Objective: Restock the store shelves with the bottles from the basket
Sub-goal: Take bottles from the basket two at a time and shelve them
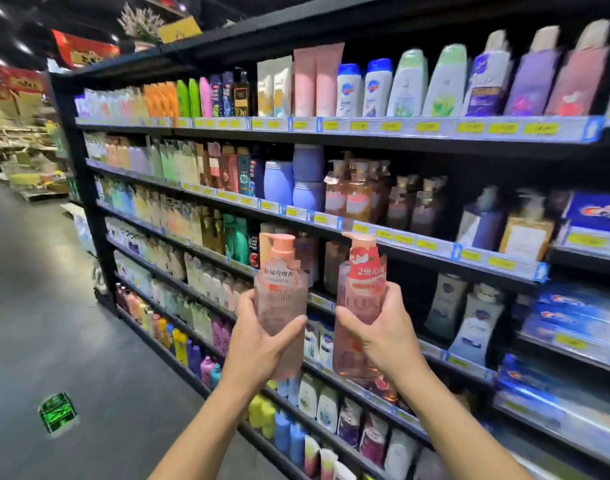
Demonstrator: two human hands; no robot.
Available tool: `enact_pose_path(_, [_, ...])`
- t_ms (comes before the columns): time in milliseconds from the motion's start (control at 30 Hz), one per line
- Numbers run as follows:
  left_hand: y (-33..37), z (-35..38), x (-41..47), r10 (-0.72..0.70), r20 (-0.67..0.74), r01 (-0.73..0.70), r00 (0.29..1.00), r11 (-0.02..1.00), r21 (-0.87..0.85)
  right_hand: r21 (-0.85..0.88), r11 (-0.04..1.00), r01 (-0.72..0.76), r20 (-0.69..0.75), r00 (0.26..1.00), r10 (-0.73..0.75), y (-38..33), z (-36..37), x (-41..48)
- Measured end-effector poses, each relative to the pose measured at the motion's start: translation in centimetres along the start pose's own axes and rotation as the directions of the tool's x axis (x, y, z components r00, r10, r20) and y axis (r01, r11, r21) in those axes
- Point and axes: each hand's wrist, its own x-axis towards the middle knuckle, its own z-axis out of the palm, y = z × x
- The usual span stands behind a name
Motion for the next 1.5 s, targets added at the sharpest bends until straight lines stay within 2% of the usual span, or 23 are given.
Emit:
enact_pose_path(300, [-3.3, -3.5, 6.6, -0.006, 0.056, 0.006, 0.998, 1.0, -0.016, -0.042, 0.999, -0.02, -0.029, 0.999, 0.019, -0.9, 6.1, 3.9])
enact_pose_path(567, [-6.9, -1.5, 13.4, -0.003, 0.104, 0.003, 0.995, 1.0, 0.004, -0.063, 0.998, -0.029, -0.06, 0.998, 0.026, 2.2, 8.6, 9.7])
enact_pose_path(867, [-10.7, 1.2, 22.4, 0.006, 0.127, -0.007, 0.992, 1.0, 0.008, -0.024, 0.999, -0.033, -0.008, 0.999, 0.033, 7.2, 13.0, 18.1])
enact_pose_path(1067, [-13.1, 3.1, 26.6, 0.036, 0.17, -0.034, 0.985, 0.999, -0.014, -0.081, 0.996, -0.023, 0.008, 1.0, 0.024, 10.2, 13.9, 21.1])
enact_pose_path(1300, [-16.5, 5.4, 30.6, 0.072, 0.338, -0.04, 0.938, 0.994, -0.101, -0.21, 0.973, -0.097, -0.105, 0.992, 0.076, 12.8, 13.9, 22.5])
enact_pose_path(1500, [-18.9, 7.8, 33.2, 0.12, 0.463, -0.045, 0.878, 0.985, -0.169, -0.203, 0.959, -0.199, -0.247, 0.958, 0.147, 14.4, 13.7, 23.1])
